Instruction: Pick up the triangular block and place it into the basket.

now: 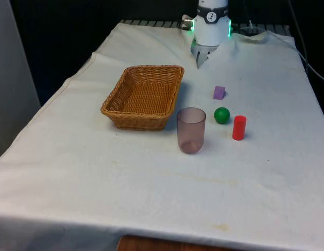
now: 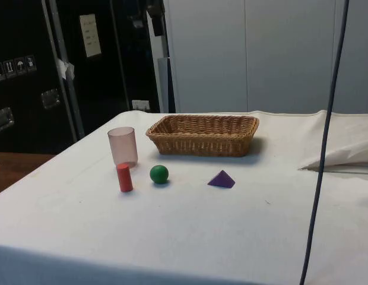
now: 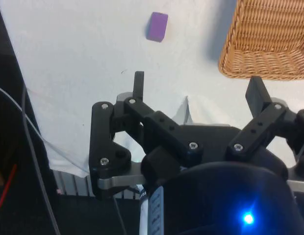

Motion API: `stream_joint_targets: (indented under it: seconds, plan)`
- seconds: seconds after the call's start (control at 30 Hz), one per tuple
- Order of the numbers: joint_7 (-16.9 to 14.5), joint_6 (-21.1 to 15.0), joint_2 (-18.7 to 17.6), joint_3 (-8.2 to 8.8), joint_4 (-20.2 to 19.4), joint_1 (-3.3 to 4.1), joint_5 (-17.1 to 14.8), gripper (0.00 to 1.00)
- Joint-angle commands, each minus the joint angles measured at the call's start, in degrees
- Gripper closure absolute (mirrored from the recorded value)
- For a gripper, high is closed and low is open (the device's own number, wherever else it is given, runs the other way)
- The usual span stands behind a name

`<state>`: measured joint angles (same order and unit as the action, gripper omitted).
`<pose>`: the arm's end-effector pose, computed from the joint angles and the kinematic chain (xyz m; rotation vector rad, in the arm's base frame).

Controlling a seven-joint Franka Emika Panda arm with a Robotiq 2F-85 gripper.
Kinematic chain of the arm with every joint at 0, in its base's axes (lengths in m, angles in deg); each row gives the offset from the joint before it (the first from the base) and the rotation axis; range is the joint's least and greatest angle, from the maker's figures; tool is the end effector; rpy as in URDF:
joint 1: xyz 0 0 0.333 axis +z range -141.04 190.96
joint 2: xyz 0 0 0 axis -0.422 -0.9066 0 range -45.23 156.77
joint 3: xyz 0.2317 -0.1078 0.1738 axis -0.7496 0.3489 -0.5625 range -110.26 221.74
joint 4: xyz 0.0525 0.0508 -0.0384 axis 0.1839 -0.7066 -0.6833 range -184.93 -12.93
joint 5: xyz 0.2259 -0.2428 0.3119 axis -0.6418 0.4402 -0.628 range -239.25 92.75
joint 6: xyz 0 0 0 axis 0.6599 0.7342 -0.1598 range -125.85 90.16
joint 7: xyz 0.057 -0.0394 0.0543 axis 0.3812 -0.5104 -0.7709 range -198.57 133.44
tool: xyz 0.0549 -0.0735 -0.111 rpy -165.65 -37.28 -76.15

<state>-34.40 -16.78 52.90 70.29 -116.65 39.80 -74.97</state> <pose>0.6220 0.0078 0.4077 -3.1219 -0.0428 0.1240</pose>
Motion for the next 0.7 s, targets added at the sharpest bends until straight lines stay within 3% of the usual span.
stream_joint_targets:
  seconds: [0.0,0.03,0.3,0.4,0.67]
  plan:
    - [0.2,-0.1,0.1,-0.17,-0.3,0.06,0.1,0.00]
    - [1.3,-1.3,1.1,-0.52,-1.7,0.34,1.1,0.00]
    - [2.8,-2.6,3.2,-2.18,-5.2,0.11,2.4,0.00]
    - [4.5,-4.8,4.9,-2.98,-7.8,0.29,4.1,0.00]
    - [6.3,-8.6,6.4,-4.30,-12.3,0.23,4.9,0.00]
